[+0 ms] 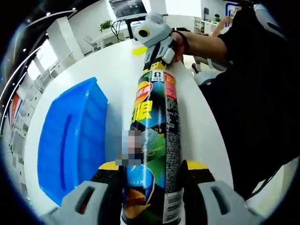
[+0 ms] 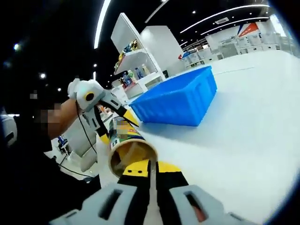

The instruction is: Open the lid of the chip container on the table, take out the chips, place them into the box in front of the container, and close the lid

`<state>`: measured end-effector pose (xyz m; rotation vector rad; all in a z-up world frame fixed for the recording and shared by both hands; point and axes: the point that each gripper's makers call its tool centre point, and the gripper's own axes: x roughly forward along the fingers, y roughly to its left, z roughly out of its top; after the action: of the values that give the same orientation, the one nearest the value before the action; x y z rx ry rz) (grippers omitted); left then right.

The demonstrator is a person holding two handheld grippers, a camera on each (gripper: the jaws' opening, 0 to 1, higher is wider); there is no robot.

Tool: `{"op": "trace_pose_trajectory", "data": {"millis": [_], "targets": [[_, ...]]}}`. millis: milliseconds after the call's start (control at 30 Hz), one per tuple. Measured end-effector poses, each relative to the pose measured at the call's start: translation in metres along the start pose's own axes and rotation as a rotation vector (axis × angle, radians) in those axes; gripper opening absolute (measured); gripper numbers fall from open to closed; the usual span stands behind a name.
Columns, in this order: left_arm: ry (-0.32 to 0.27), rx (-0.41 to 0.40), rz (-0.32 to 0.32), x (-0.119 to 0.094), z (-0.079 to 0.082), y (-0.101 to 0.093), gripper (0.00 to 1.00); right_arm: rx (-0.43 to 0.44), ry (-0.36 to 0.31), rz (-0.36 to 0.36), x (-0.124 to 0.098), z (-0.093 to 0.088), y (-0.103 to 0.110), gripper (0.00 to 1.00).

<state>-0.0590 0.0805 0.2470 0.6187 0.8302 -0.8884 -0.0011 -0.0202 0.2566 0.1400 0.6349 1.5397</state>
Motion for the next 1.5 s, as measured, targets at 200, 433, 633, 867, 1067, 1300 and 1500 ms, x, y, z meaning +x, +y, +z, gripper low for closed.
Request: {"op": "trace_pose_trajectory", "data": {"millis": [200, 433, 633, 867, 1067, 1300, 1500], "targets": [[0.000, 0.000, 0.000, 0.002, 0.003, -0.004, 0.50, 0.095, -0.081, 0.057, -0.008, 0.011, 0.012, 0.07], [0.000, -0.001, 0.003, 0.002, 0.004, -0.006, 0.50, 0.124, -0.093, 0.089, -0.007, 0.014, 0.019, 0.08], [-0.001, 0.002, 0.007, 0.002, 0.004, -0.005, 0.50, 0.141, -0.096, 0.106, -0.001, 0.014, 0.022, 0.10], [-0.001, 0.002, 0.005, 0.003, 0.005, -0.006, 0.50, 0.148, -0.087, 0.104, 0.006, 0.012, 0.022, 0.12], [-0.019, -0.014, -0.001, 0.001, 0.005, -0.007, 0.50, 0.144, -0.062, 0.093, 0.012, 0.012, 0.017, 0.12], [-0.033, -0.008, 0.001, -0.001, 0.003, -0.006, 0.50, 0.142, -0.042, 0.128, 0.015, 0.013, 0.015, 0.13], [-0.048, 0.002, -0.010, -0.002, 0.002, -0.008, 0.51, 0.118, -0.001, 0.168, 0.019, 0.010, 0.007, 0.24]]}}
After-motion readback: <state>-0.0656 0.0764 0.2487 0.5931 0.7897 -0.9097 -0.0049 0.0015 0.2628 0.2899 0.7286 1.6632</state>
